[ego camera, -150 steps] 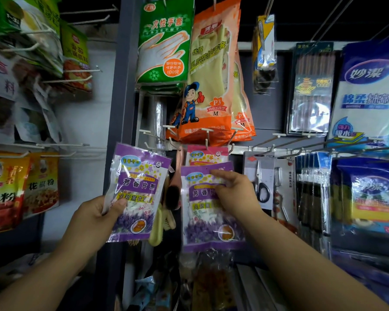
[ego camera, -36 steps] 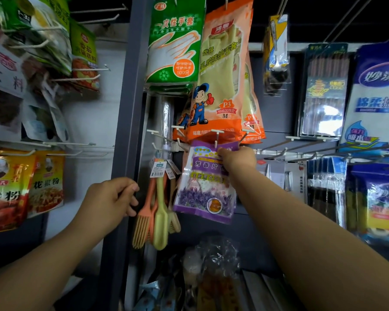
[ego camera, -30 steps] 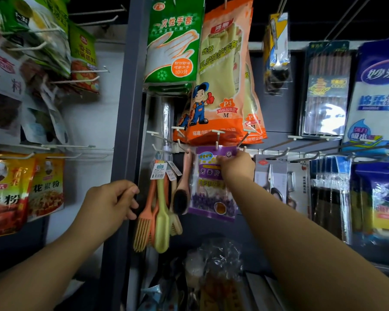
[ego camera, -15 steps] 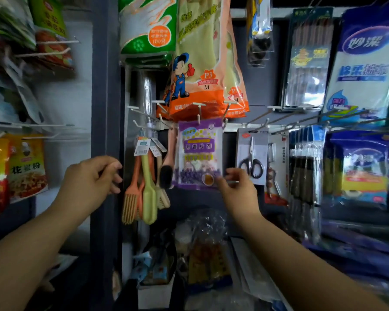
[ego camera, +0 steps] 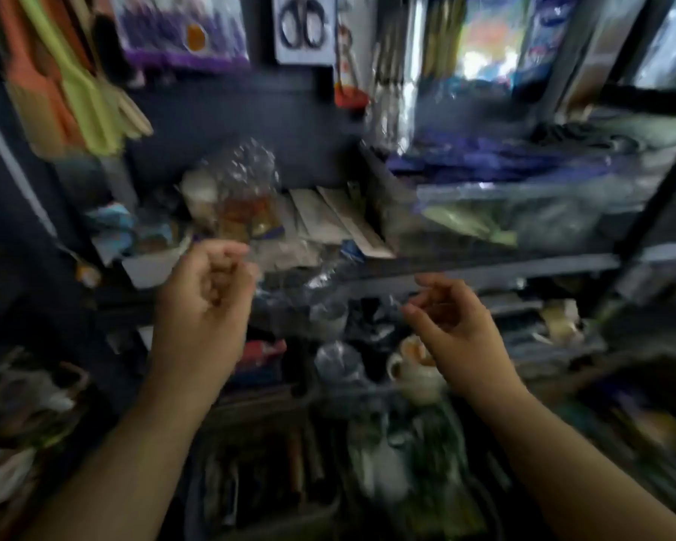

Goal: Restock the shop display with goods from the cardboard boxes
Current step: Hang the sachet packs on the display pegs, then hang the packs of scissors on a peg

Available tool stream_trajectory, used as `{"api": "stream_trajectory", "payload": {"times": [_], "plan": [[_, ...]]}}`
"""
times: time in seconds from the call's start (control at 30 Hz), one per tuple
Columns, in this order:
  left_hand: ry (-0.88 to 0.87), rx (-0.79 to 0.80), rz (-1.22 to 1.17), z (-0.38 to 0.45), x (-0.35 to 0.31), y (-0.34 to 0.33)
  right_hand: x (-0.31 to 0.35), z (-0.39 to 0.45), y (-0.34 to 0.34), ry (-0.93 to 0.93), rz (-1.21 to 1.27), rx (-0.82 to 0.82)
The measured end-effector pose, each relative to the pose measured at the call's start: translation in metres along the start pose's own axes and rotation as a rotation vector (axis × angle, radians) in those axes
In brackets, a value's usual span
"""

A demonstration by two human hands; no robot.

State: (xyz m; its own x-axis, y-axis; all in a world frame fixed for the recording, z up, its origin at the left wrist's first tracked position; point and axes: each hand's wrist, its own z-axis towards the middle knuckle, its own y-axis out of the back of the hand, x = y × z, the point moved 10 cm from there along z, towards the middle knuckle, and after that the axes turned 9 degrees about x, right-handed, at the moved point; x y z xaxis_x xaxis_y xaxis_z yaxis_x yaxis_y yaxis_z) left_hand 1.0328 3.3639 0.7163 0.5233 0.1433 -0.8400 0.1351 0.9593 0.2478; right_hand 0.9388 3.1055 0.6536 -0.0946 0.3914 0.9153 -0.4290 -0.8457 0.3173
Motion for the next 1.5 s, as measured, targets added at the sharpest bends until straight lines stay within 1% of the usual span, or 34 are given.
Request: {"api": "stream_trajectory", "payload": {"times": [0.13,0.23,0.3,0.4,0.57,0.63,0.7,0.83,0.93,1.03,1.1,1.17,1.23,1.3,1.4,1.5], "plan": [[0.153,0.240,-0.143,-0.077,0.039,-0.093,-0.086,-0.082,0.039,-0.204,-0.045,-0.079],[0.316,0.413,-0.152,-0.132,0.073,-0.160,-0.145,-0.138,0.072,-0.384,-0.046,-0.131],[0.408,0.510,-0.125,-0.161,0.093,-0.198,-0.174,-0.168,0.099,-0.466,-0.065,-0.182],[0.467,0.604,-0.071,-0.190,0.103,-0.244,-0.214,-0.202,0.143,-0.592,-0.070,-0.221],[0.550,0.715,-0.043,-0.220,0.098,-0.327,-0.272,-0.234,0.223,-0.753,-0.080,-0.243],[0.562,0.717,-0.006,-0.226,0.098,-0.367,-0.297,-0.235,0.264,-0.770,-0.104,-0.250],[0.580,0.704,0.028,-0.231,0.098,-0.409,-0.327,-0.225,0.306,-0.784,-0.162,-0.216],[0.627,0.635,0.029,-0.234,0.092,-0.499,-0.392,-0.179,0.371,-0.835,-0.231,-0.010],[0.683,0.626,0.042,-0.239,0.092,-0.566,-0.441,-0.148,0.394,-0.888,-0.233,0.150],[0.796,0.662,0.083,-0.247,0.105,-0.622,-0.487,-0.128,0.398,-0.964,-0.261,0.315],[0.934,0.712,0.092,-0.258,0.128,-0.655,-0.517,-0.120,0.394,-1.015,-0.297,0.434],[1.064,0.723,0.129,-0.267,0.155,-0.678,-0.546,-0.114,0.387,-1.044,-0.349,0.543],[1.171,0.702,0.159,-0.274,0.181,-0.694,-0.570,-0.109,0.381,-1.039,-0.377,0.604],[1.220,0.682,0.166,-0.278,0.200,-0.709,-0.589,-0.105,0.372,-1.020,-0.391,0.658],[1.266,0.596,0.092,-0.284,0.223,-0.725,-0.608,-0.105,0.359,-0.990,-0.377,0.697],[1.355,0.445,-0.039,-0.296,0.245,-0.736,-0.623,-0.114,0.351,-0.992,-0.328,0.694]]}}
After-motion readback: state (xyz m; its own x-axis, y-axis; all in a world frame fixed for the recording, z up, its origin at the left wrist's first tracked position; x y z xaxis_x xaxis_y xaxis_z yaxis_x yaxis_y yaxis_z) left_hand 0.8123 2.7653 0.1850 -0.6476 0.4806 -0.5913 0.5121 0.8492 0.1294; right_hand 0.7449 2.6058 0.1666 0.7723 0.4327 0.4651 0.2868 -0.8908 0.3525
